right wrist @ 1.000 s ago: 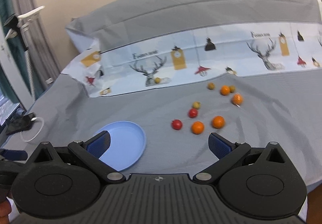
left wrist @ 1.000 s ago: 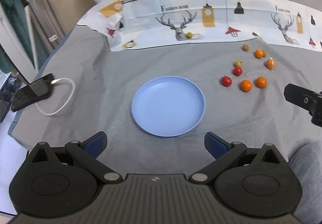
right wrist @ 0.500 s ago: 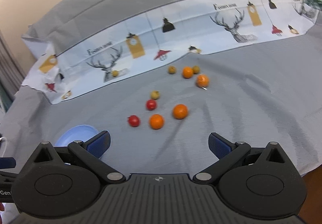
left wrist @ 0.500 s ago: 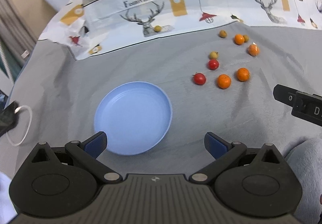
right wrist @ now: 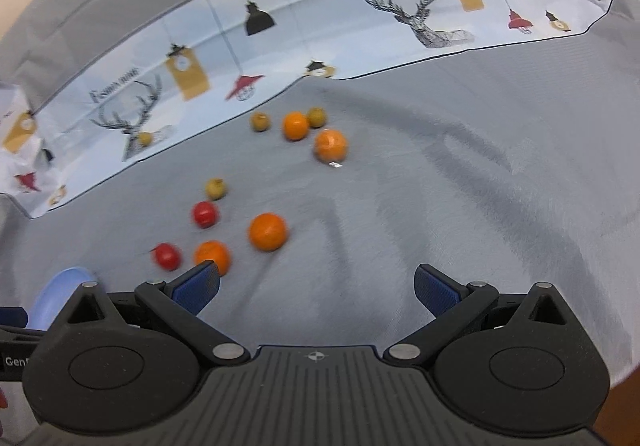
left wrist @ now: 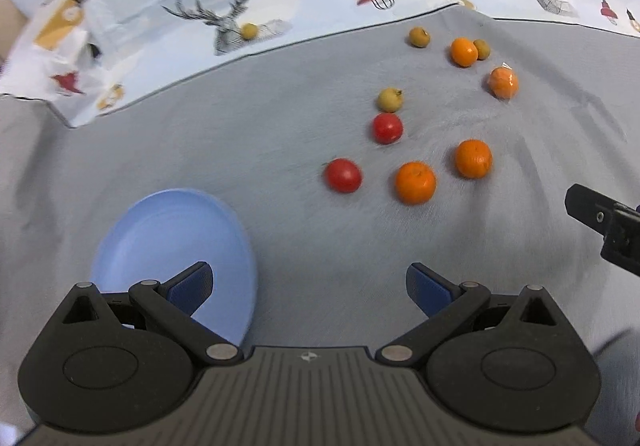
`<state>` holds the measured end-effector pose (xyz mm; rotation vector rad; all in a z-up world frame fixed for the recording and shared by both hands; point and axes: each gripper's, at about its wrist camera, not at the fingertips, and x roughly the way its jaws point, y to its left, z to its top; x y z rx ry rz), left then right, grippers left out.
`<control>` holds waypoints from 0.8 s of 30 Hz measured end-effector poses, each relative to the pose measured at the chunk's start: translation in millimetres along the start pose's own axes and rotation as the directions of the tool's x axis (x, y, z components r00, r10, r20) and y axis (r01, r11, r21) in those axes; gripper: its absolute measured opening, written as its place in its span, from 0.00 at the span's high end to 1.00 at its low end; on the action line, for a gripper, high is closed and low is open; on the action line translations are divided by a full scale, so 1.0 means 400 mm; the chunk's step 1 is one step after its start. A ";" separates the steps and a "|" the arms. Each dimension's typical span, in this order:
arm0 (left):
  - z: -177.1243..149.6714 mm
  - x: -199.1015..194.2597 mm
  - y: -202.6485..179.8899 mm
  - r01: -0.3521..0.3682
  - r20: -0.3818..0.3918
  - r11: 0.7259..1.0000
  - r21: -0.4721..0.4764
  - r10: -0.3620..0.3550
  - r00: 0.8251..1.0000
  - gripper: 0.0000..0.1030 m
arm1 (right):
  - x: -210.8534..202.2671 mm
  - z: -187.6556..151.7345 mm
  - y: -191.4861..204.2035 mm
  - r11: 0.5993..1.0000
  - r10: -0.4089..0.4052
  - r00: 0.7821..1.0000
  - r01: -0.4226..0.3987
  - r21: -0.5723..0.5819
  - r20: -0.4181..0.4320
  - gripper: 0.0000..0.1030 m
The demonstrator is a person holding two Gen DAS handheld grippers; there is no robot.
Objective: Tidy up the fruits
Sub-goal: 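Grasp a red tomato with the left tool while the right tool grasps a mandarin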
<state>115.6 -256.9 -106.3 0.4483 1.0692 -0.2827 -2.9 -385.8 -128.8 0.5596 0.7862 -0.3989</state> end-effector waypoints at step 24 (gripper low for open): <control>0.181 0.340 0.054 0.046 -0.157 0.997 -0.059 -0.055 0.986 0.00 | 0.534 0.175 0.024 0.967 -0.137 0.979 0.166 -0.191 0.153 0.00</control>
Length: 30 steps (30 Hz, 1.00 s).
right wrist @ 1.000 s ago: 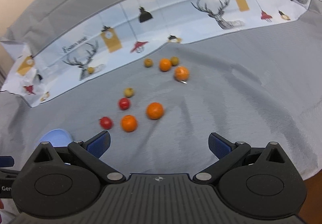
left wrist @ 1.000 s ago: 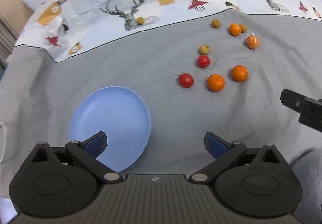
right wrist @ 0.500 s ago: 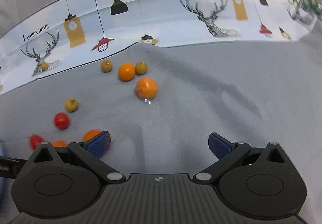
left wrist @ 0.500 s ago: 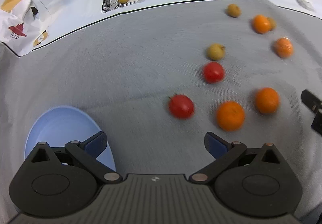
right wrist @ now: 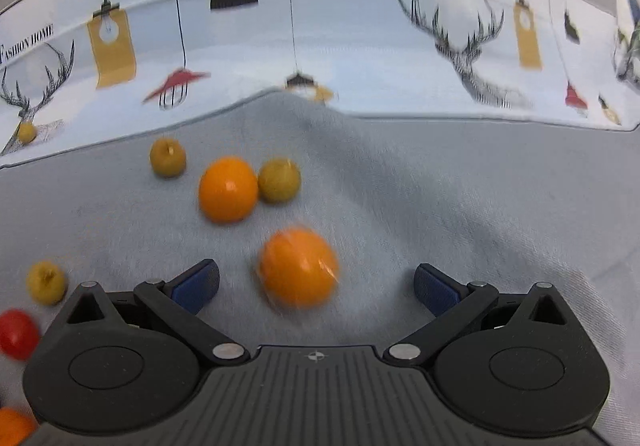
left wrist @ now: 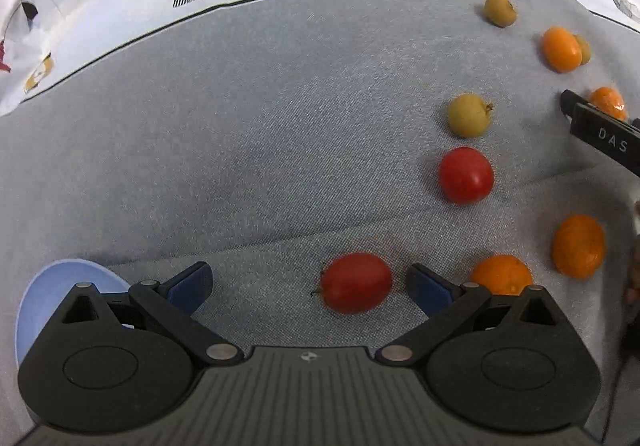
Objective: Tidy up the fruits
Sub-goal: 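Grasp a red tomato with the left tool while the right tool grasps a mandarin, then carry both fruits over the blue plate and open both tools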
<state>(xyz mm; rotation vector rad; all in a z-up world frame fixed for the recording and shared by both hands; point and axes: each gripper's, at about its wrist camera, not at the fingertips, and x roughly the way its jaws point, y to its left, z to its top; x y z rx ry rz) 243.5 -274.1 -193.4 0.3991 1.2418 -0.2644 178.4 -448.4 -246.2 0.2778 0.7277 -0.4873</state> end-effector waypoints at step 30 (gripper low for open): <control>-0.085 -0.245 0.006 0.125 0.104 0.991 0.042 -0.129 0.986 0.63 | -0.178 0.047 -0.035 0.987 0.125 0.992 -0.125 0.102 0.008 0.62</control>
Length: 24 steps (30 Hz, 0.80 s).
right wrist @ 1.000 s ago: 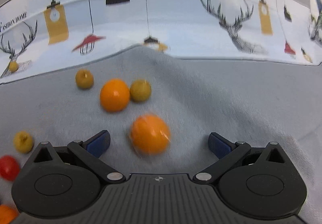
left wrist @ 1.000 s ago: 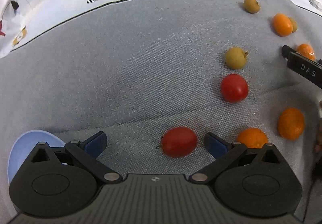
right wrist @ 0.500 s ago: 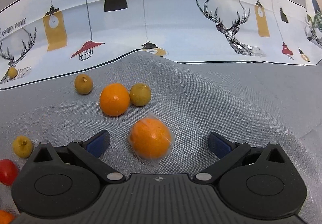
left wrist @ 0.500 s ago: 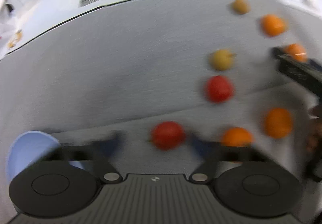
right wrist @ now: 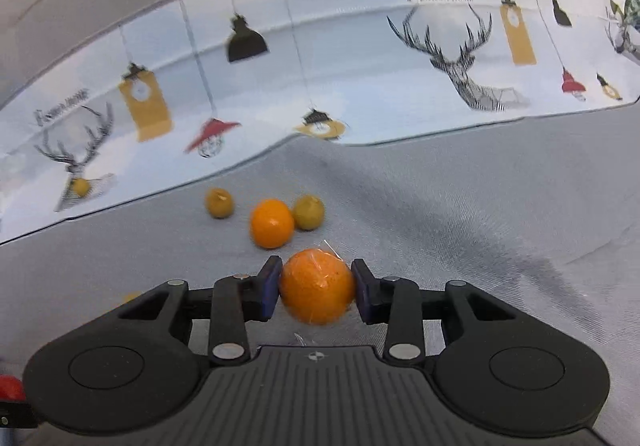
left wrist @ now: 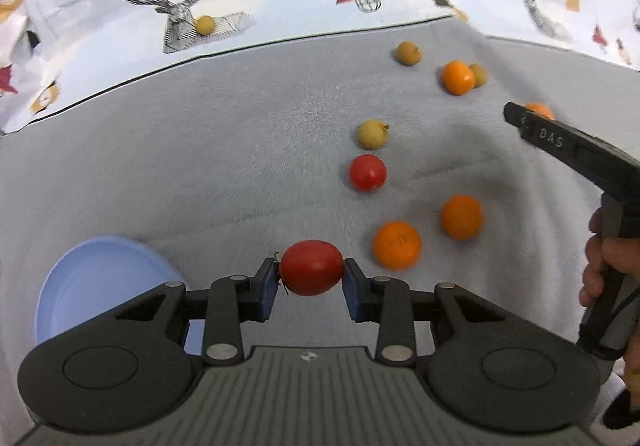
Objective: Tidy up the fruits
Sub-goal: 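Carry both fruits over the blue plate and open both tools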
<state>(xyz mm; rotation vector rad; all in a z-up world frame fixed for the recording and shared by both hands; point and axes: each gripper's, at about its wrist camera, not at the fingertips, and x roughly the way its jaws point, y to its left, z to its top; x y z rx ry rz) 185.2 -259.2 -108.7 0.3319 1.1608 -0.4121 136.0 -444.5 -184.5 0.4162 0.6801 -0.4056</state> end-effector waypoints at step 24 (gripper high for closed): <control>-0.616 -0.552 0.450 -0.105 0.171 0.955 -0.278 0.157 0.973 0.62 | -0.782 -0.294 0.437 0.870 0.419 0.898 -0.440 -0.224 -0.137 0.62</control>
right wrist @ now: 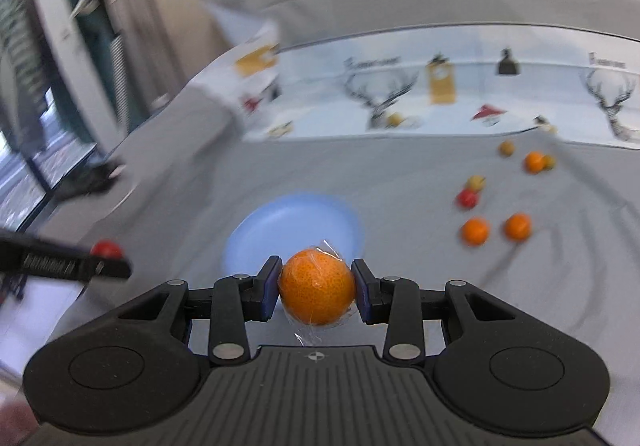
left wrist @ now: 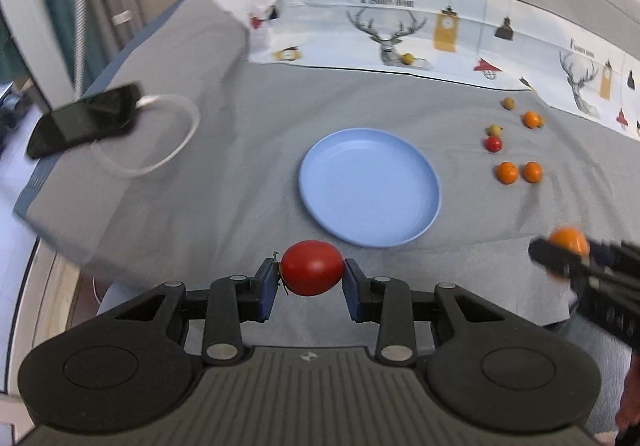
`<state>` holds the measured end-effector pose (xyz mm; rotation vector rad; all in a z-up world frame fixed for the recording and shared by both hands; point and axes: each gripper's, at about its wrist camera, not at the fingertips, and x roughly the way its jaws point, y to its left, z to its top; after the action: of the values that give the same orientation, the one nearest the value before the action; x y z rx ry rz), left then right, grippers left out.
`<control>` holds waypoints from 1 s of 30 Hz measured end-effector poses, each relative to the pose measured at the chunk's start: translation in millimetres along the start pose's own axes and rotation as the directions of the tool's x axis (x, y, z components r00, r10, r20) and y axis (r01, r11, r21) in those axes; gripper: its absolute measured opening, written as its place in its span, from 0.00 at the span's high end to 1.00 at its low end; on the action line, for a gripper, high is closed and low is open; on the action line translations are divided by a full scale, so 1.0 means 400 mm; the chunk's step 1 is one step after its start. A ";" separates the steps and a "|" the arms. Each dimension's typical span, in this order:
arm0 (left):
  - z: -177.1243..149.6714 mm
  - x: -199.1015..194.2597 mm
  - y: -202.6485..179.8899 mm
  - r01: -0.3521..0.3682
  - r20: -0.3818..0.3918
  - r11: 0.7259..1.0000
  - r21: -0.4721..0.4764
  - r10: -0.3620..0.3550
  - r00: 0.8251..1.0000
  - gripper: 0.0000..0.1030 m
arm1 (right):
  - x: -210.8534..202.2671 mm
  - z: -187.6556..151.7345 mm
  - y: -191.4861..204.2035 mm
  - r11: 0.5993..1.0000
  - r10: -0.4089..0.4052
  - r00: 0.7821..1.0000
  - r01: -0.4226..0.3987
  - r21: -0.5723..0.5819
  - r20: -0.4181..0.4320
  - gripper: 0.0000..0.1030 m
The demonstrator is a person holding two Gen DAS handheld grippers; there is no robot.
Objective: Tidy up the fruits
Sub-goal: 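Carry both fruits over the blue plate and open both tools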
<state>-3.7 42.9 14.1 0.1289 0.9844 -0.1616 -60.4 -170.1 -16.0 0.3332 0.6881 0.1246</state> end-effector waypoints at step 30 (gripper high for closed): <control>0.045 0.095 0.007 0.010 0.002 1.000 0.023 -0.010 1.000 0.62 | 0.055 -0.023 0.121 0.992 -0.022 0.997 0.012 -0.126 -0.073 0.62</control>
<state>32.3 39.5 -7.8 0.1447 0.9811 -0.1819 -49.5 -117.5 -19.2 0.2027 0.7530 0.1640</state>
